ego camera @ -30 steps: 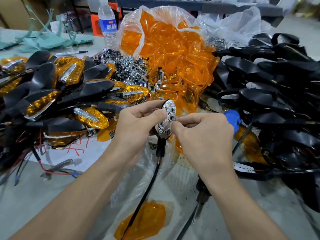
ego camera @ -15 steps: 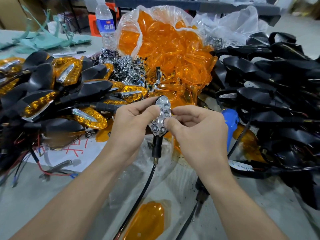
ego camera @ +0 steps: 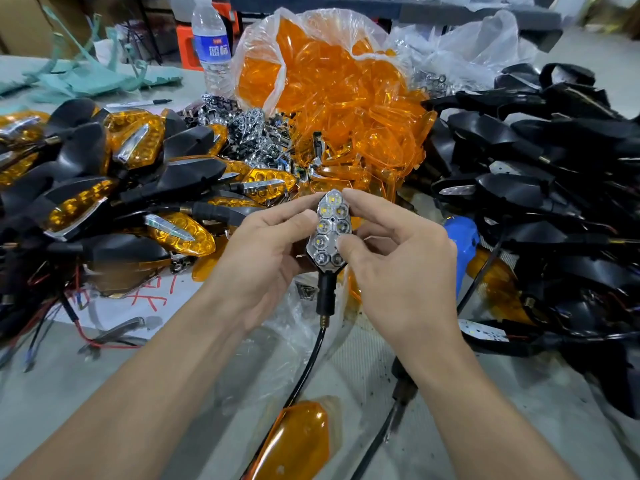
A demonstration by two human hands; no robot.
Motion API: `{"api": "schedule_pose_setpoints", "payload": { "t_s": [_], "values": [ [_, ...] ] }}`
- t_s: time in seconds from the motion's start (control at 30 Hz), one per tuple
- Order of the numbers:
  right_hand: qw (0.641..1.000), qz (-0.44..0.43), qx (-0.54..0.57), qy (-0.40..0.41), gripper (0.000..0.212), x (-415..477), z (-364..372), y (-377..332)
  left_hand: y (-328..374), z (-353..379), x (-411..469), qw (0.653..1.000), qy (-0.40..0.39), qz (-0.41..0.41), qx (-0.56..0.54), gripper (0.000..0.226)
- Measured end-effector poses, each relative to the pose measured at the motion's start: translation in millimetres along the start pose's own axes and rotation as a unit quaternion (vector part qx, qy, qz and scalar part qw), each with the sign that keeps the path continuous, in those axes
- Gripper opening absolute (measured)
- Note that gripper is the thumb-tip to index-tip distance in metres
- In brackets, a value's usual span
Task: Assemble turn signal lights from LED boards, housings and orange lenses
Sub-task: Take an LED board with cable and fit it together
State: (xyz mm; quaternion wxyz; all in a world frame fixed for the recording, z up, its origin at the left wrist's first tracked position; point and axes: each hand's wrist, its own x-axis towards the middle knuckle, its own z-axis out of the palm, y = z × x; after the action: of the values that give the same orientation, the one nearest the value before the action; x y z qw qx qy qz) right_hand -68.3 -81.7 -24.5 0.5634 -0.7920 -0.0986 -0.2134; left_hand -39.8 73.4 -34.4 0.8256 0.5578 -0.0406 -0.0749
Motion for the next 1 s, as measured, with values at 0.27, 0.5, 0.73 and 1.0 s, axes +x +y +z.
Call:
{"api": "schedule_pose_setpoints", "payload": {
  "t_s": [0.27,0.5,0.73,1.0],
  "values": [
    [0.998,0.026,0.023,-0.051,0.051,4.8,-6.0,8.1,1.7,-0.3,-1.3,1.0,-0.001,-0.005,-0.014,0.043],
    [0.993,0.045,0.07,-0.083,0.047,6.0,-2.1,12.3,1.5,0.9,-1.8,1.0,0.009,-0.003,-0.02,0.046],
    [0.991,0.063,0.107,-0.054,0.046,4.9,-3.2,10.3,-1.6,5.3,-5.7,1.0,-0.005,-0.014,-0.012,0.044],
    [0.999,0.021,-0.019,0.033,0.035,-0.3,-2.9,6.5,0.6,6.3,-0.2,0.998,-0.028,-0.047,-0.044,0.046]
  ]
}}
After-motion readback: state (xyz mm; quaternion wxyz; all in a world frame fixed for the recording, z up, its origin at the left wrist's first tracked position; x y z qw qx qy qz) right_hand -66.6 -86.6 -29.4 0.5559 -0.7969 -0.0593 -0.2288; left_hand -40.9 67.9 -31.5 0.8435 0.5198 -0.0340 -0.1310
